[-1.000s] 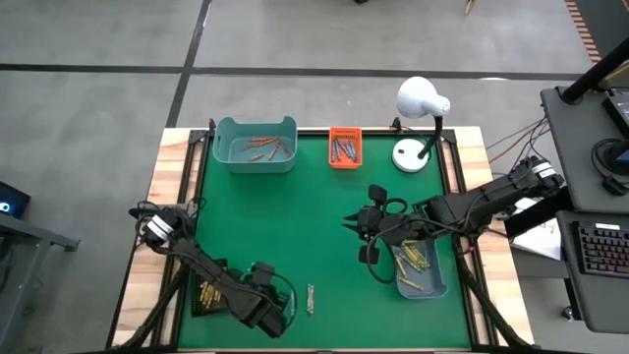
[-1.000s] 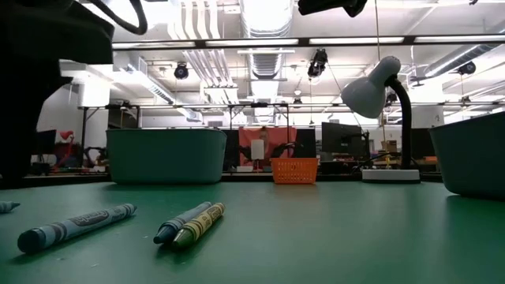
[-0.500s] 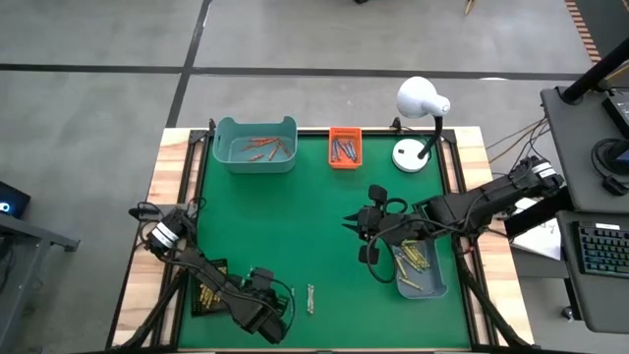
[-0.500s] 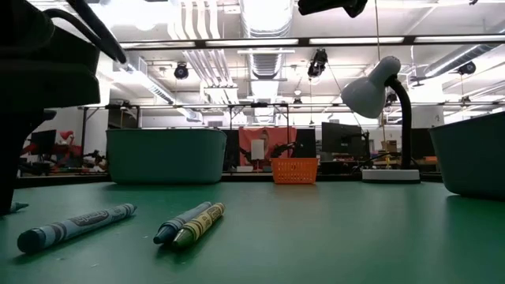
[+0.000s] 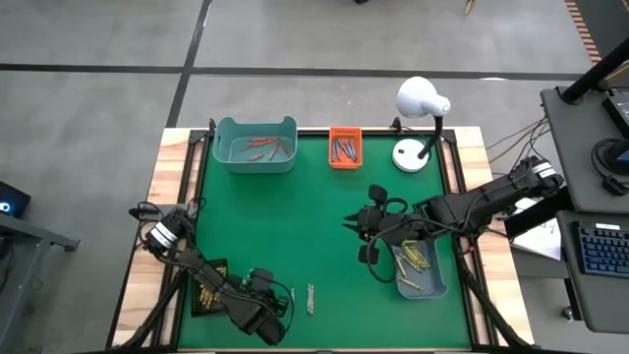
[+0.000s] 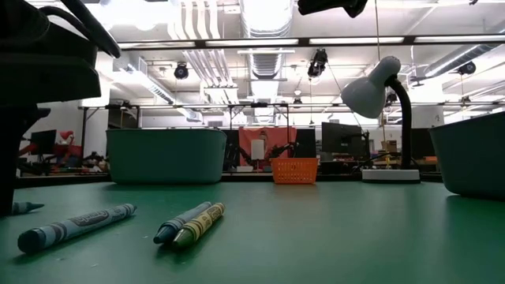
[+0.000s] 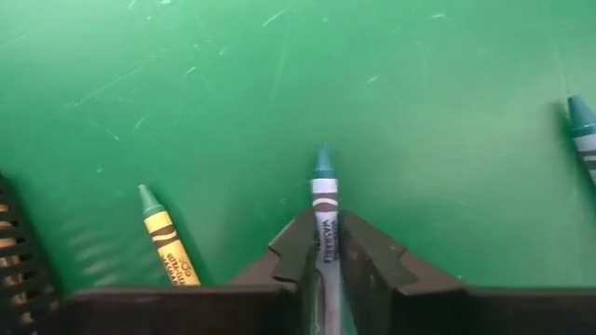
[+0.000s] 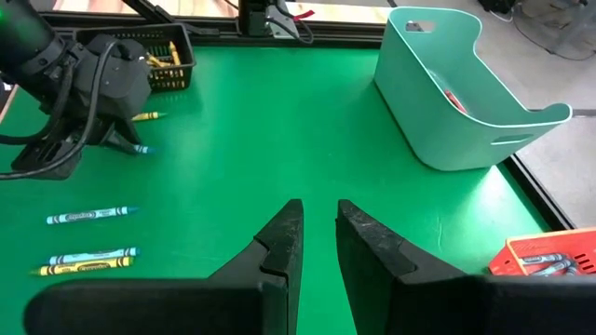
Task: Sort crayons
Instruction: Put the blue crayon into the orange bin
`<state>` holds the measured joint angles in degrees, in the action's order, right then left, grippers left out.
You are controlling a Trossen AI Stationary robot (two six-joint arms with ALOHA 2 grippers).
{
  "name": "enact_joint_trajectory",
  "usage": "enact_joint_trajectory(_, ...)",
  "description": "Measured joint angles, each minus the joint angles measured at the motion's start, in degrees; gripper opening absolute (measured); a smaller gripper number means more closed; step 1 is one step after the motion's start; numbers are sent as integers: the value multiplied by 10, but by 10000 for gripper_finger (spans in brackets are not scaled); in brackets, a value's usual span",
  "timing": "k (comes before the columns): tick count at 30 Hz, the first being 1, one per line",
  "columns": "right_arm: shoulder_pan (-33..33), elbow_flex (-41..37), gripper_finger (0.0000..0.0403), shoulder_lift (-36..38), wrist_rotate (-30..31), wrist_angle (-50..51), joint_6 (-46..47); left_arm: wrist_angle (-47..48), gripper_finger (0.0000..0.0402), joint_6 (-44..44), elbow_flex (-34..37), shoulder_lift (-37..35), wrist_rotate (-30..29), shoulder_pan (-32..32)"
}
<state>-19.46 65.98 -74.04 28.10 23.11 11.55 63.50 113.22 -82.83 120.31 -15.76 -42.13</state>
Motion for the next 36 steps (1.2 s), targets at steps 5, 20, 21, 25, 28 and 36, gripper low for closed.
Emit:
enact_joint_trajectory(5, 0, 0, 57, 0, 0, 1, -5, 2, 7, -38, 2, -5, -31, 1)
enact_joint_trajectory(20, 0, -27, 57, 0, -13, -40, -35, -13, 1, -375, 2, -202, -463, 22)
enact_joint_trajectory(21, 0, -34, 57, 0, -16, -66, -46, -35, 1, -424, 2, -216, -482, 22)
enact_joint_trajectory(25, 6, -58, 57, 0, -54, -169, -92, -114, 0, -606, 1, -268, -535, 23)
enact_joint_trajectory(28, 15, -69, 57, 0, -95, -224, -114, -140, 0, -694, 1, -301, -549, 23)
enact_joint_trajectory(36, 34, -78, 57, -1, -106, -284, -130, -141, 0, -823, 1, -342, -553, 28)
